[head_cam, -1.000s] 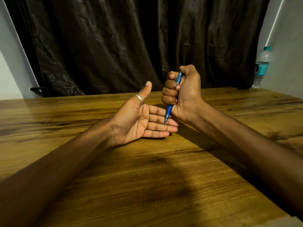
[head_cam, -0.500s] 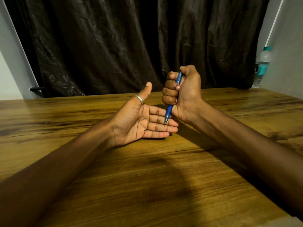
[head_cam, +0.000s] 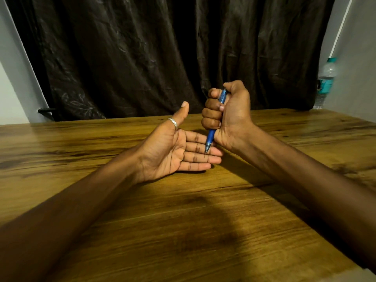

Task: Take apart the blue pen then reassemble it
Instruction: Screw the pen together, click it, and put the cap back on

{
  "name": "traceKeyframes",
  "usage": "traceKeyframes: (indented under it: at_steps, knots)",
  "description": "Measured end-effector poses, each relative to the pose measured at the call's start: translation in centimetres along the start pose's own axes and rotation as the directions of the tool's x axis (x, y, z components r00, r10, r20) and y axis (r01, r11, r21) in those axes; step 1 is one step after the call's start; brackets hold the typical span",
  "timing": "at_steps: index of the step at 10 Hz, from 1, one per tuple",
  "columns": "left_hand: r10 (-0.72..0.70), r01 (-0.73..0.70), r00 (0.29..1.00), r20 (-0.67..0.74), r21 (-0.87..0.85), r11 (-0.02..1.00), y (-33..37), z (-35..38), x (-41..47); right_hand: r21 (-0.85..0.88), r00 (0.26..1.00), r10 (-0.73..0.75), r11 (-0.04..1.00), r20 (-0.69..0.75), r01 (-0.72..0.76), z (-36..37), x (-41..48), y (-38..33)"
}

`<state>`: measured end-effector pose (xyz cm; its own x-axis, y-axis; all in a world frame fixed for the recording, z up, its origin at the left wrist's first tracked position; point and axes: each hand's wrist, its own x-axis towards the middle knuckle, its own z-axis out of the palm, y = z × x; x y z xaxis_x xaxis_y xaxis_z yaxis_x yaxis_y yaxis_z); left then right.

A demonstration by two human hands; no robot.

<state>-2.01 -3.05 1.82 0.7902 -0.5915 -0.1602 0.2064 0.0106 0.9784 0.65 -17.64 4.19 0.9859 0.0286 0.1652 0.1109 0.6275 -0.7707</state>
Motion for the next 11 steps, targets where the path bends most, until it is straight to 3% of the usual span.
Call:
traceKeyframes:
  at_steps: [11]
  knots:
    - [-0.002,0.002,1.000,0.026,0.005,1.000,-0.24,-0.22,0.36,-0.037,1.000,0.007,0.999,-0.015,-0.007,0.03,0.05,-0.02]
